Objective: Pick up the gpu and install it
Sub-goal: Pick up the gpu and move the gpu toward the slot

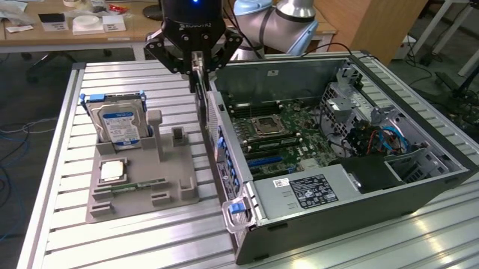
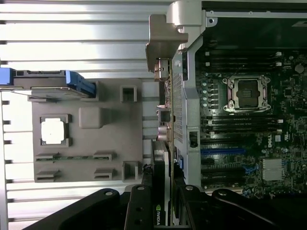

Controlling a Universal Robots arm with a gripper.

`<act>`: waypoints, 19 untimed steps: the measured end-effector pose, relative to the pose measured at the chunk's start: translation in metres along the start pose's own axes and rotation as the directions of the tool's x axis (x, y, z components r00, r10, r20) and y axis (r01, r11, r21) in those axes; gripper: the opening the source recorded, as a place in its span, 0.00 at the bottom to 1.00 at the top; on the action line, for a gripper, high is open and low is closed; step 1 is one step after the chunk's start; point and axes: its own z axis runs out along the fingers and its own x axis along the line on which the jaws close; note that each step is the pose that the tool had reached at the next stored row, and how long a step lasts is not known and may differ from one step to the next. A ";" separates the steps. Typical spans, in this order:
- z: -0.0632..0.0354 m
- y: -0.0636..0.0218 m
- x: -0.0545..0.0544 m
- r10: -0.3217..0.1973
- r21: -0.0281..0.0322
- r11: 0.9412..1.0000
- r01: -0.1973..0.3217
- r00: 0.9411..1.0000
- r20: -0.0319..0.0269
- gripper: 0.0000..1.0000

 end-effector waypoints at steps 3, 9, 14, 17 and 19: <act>0.0004 0.0003 -0.006 0.000 0.000 1.000 0.000 1.000 0.000 0.27; 0.0011 0.0009 -0.019 0.000 0.000 1.000 0.000 1.000 0.000 0.27; 0.0018 0.0015 -0.030 0.000 -0.001 1.000 0.000 1.000 0.000 0.27; 0.0023 0.0018 -0.037 0.000 -0.002 1.000 0.000 1.000 0.000 0.27; 0.0025 0.0020 -0.041 0.000 -0.002 1.000 0.000 1.000 0.000 0.27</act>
